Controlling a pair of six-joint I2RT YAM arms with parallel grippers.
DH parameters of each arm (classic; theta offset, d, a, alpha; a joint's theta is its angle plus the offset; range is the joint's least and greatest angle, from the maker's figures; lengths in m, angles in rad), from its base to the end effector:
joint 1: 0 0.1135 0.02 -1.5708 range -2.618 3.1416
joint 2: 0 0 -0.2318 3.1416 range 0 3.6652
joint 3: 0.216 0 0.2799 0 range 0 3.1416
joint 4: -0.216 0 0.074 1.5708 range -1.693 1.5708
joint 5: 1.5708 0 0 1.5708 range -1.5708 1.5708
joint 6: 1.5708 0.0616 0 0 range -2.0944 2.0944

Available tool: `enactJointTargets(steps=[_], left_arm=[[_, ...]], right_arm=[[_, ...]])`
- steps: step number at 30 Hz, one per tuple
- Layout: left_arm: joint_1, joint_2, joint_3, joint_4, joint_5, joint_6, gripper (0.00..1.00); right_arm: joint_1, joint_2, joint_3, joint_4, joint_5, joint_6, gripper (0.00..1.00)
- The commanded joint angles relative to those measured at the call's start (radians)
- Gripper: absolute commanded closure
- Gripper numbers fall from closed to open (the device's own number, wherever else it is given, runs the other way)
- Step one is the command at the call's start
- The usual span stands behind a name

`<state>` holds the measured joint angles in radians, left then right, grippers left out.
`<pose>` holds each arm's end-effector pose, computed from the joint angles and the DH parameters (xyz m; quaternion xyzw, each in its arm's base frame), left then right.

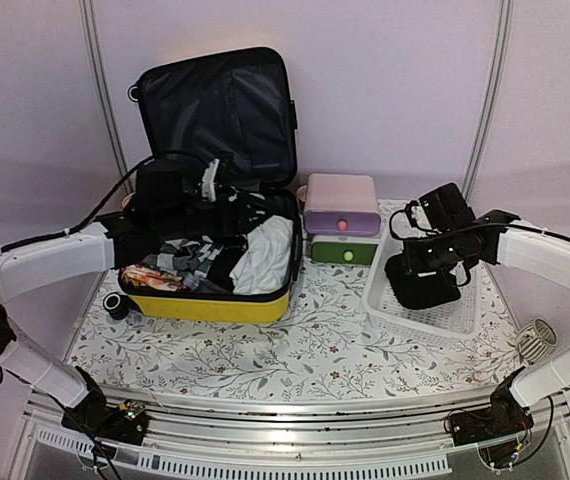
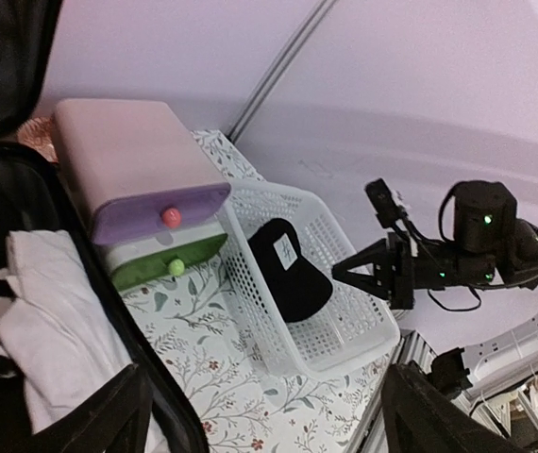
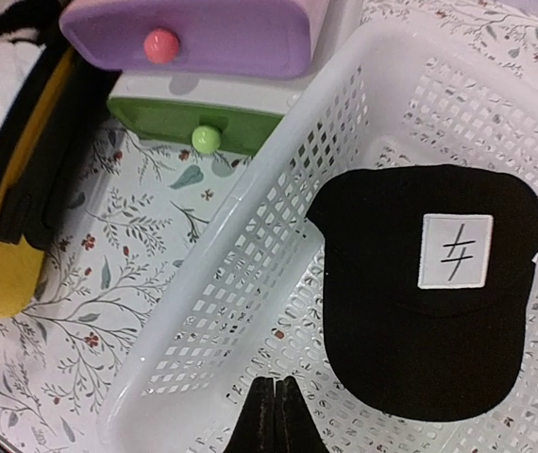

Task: Open, take out, and arrange the luggage
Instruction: Adjust the clothes in the bin.

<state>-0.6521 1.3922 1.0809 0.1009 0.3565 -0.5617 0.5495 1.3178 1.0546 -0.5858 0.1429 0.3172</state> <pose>0.2940 -0.2515 0.2875 0.1460 0.7593 -0.4663 0.4298 0.2866 0.1653 0.2234 -0.0831 0.9298 0.0873 0.3477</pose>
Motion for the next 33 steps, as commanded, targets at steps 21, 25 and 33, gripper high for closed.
enactJointTargets(steps=[21,25,33], left_arm=[[-0.389,0.693,0.4,-0.06,-0.079,-0.08,0.2],[-0.387,0.754,0.437,-0.024,-0.017,-0.095,0.23],[-0.367,0.807,0.467,0.036,0.019,-0.112,0.29]], right_arm=[[-0.211,0.458,-0.032,0.357,-0.273,0.135,0.99],[-0.233,0.508,-0.006,0.359,-0.216,0.201,0.99],[-0.237,0.526,0.023,0.401,-0.08,0.325,0.99]])
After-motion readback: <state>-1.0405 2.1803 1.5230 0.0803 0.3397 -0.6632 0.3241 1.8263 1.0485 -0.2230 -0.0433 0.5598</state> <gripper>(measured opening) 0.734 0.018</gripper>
